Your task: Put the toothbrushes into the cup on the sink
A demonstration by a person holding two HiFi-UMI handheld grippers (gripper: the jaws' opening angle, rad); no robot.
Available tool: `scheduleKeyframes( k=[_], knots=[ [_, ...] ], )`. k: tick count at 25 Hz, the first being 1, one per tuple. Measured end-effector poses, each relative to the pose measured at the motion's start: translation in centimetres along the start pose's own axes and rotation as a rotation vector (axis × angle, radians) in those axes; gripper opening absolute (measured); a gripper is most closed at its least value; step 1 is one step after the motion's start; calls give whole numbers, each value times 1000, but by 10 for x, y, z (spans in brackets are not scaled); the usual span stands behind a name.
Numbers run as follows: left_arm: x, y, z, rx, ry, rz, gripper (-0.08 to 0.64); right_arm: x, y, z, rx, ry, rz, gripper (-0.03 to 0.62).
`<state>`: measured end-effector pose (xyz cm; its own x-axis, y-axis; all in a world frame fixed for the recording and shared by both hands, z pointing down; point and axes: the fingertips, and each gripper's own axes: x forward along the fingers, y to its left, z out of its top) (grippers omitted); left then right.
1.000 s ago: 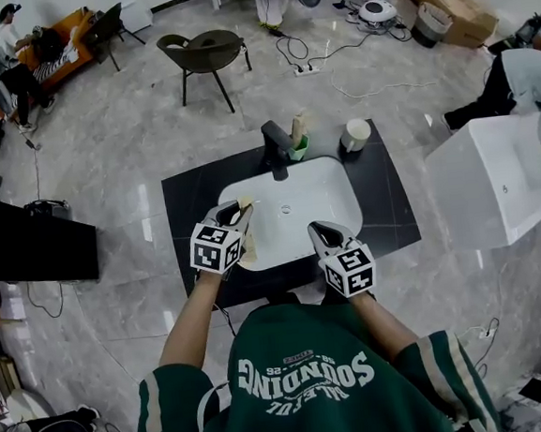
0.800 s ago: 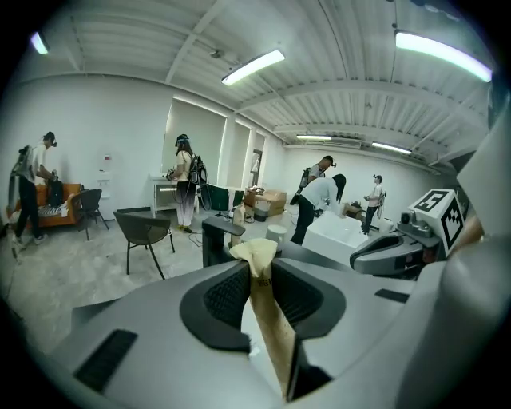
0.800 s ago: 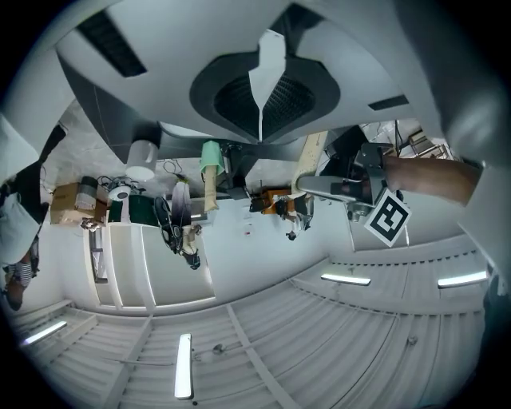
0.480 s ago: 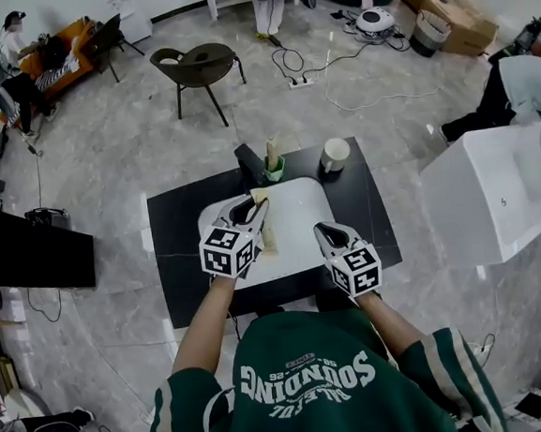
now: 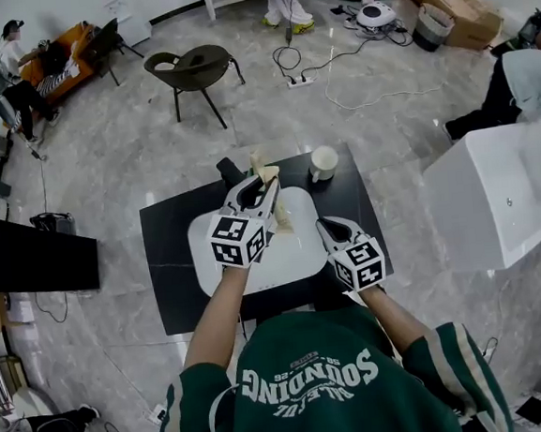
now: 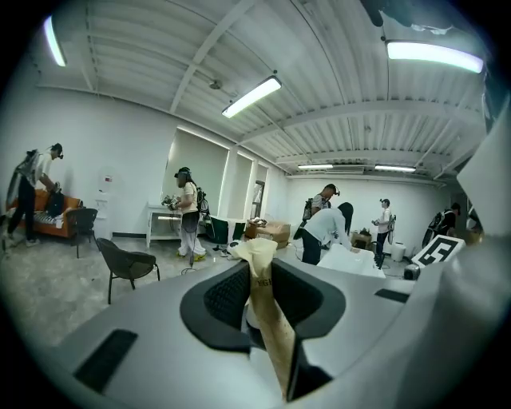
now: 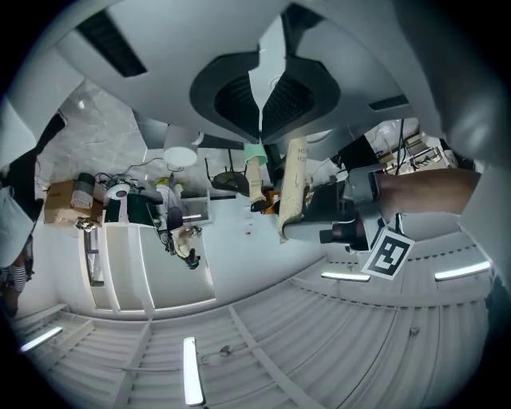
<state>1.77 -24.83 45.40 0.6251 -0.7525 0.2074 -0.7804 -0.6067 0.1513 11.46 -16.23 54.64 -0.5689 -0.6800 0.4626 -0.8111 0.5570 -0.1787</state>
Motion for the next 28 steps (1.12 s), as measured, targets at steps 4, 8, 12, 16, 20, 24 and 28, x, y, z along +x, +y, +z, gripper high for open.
scheduleKeyframes(
  k=[4, 8, 12, 16, 20, 24, 28],
  knots=[
    [23, -7, 24, 32, -64, 22, 89, -3, -20, -1, 3, 11, 11, 43],
    [47, -13, 42, 52, -107, 36, 89, -4, -35, -1, 1, 25, 27, 43],
    [75, -20, 52, 64, -127, 49, 89, -8, -50, -2, -6, 36, 46, 43],
    [102, -27, 55, 75, -141, 61, 89, -14, -64, -8, -7, 50, 61, 43],
    [128, -32, 59, 84, -161, 76, 89, -21, -81, -10, 0, 64, 67, 43],
    [152, -33, 59, 115, -181, 104, 89, -24, -98, -14, 16, 62, 64, 43],
    [174, -35, 56, 147, -189, 131, 89, -31, -111, -17, 43, 60, 59, 43]
  ],
)
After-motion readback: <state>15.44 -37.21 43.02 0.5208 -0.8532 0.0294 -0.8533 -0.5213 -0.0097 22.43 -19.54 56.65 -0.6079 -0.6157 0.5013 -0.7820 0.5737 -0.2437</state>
